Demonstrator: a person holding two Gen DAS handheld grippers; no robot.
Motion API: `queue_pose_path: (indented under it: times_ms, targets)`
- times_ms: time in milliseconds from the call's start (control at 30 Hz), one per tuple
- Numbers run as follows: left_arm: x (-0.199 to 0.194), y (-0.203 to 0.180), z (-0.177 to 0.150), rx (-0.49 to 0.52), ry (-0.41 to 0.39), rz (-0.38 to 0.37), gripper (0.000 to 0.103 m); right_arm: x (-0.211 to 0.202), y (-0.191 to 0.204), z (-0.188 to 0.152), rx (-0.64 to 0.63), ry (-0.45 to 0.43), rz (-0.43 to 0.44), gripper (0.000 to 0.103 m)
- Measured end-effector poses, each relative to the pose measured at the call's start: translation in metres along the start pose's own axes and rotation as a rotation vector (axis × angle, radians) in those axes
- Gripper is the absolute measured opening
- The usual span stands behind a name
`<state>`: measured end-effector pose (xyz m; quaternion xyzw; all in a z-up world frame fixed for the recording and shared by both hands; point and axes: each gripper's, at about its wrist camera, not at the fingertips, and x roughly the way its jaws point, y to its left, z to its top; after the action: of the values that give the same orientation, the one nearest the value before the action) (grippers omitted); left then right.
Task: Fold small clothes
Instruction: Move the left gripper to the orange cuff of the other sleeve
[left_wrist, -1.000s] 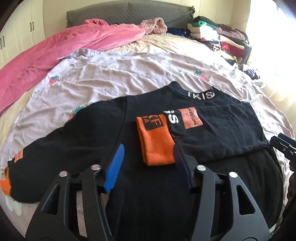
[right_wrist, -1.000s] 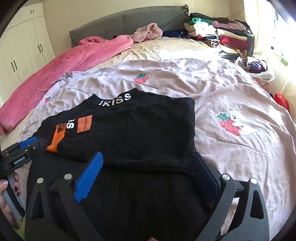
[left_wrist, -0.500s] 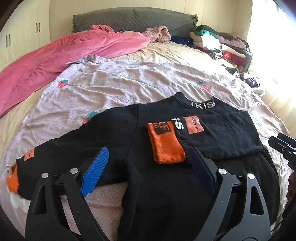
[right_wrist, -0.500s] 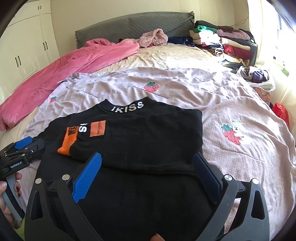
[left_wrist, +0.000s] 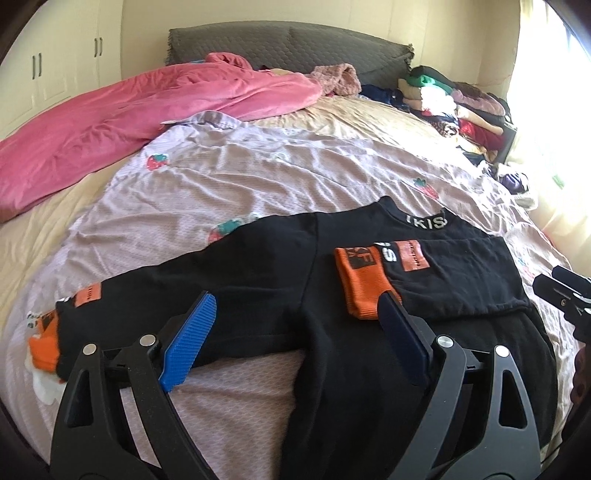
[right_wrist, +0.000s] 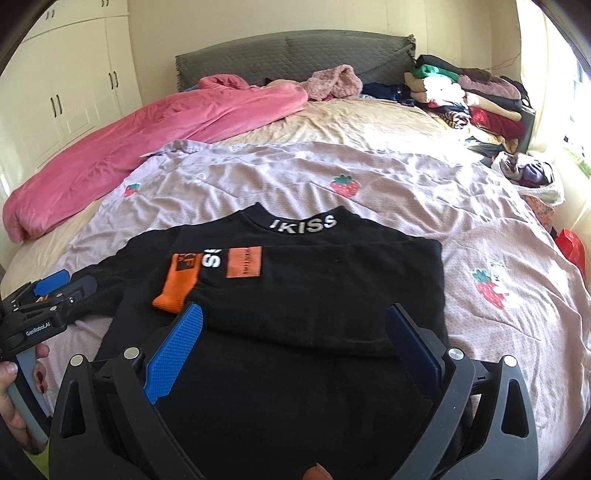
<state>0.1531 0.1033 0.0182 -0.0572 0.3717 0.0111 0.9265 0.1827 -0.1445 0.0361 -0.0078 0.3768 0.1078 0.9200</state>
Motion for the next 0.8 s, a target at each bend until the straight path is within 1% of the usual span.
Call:
queue_pose_path:
  times_ms: [233,400,500,800]
  targets:
    - [-0.01,0.021,-0.002,-0.05,-0.018,0.013,0.082,0.0,0.028,0.004,-0.044,-0.007,0.04,0.099]
    - [-0.021,0.035,-0.003,-0.072,-0.044,0.03,0.086,0.003,0.048,0.009,-0.077,-0.004,0.066,0.099]
    - [-0.026,0.045,-0.005,-0.082,-0.054,0.061,0.087,0.004,0.062,0.014,-0.094,-0.011,0.086,0.099]
    - [-0.033,0.091,-0.015,-0.154,-0.038,0.128,0.087,0.012,0.104,0.027,-0.141,-0.015,0.143,0.099]
